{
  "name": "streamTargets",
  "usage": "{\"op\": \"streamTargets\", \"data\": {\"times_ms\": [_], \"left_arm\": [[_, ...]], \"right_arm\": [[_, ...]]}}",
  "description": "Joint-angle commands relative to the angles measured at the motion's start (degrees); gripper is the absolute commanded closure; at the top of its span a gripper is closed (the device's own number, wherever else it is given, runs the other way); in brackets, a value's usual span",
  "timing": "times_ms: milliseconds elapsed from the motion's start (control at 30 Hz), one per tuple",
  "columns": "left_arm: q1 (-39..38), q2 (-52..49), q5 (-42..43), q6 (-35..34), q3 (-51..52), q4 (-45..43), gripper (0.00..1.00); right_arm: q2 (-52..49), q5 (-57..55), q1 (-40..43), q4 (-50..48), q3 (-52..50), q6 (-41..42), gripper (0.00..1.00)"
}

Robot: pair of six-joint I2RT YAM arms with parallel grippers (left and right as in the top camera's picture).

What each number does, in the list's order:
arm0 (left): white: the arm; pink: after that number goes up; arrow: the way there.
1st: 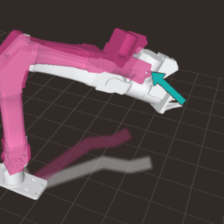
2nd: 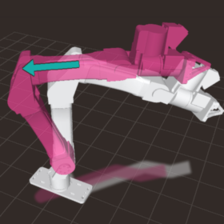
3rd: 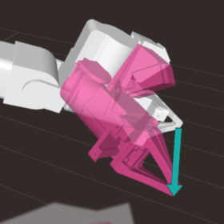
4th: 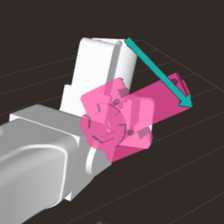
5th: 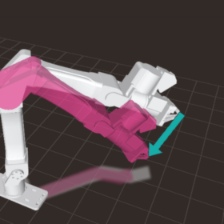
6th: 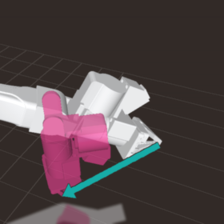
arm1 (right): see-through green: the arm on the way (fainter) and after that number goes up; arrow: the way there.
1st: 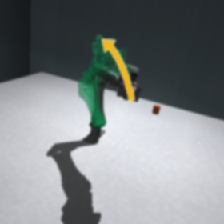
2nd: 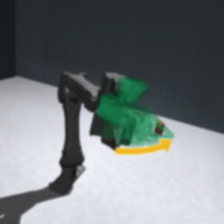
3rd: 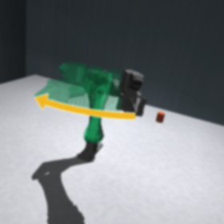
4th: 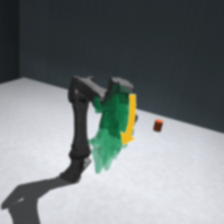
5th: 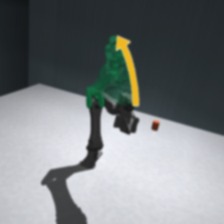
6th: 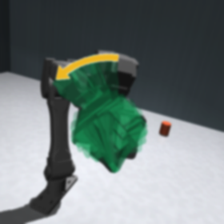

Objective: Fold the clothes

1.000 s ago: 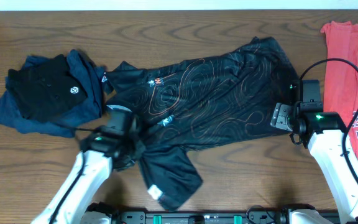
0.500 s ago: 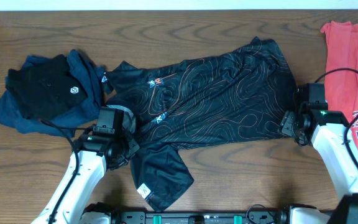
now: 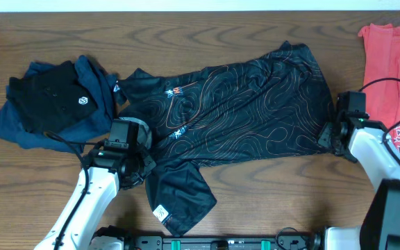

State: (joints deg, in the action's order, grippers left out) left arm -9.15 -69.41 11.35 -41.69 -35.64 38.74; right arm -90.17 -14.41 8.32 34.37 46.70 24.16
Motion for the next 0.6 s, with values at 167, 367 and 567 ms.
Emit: {"op": "streamTargets", "data": {"times_ms": [167,367,567], "left_arm": [[0.3,-0.3,-0.9,1.0,-0.1,0.2,0.94],[0.3,-0.3,-0.9,1.0,-0.1,0.2,0.94],[0.3,-0.3,-0.9,1.0,-0.1,0.2,0.94]], "right_arm": [[-6.3,-0.8,0.9,-3.6,-0.3,1.8,0.34],[-8.3,-0.8,0.9,-4.0,-0.3,2.2,0.57],[-8.3,-0.4,0.9,-3.9,-0.3,2.2,0.99]]}}
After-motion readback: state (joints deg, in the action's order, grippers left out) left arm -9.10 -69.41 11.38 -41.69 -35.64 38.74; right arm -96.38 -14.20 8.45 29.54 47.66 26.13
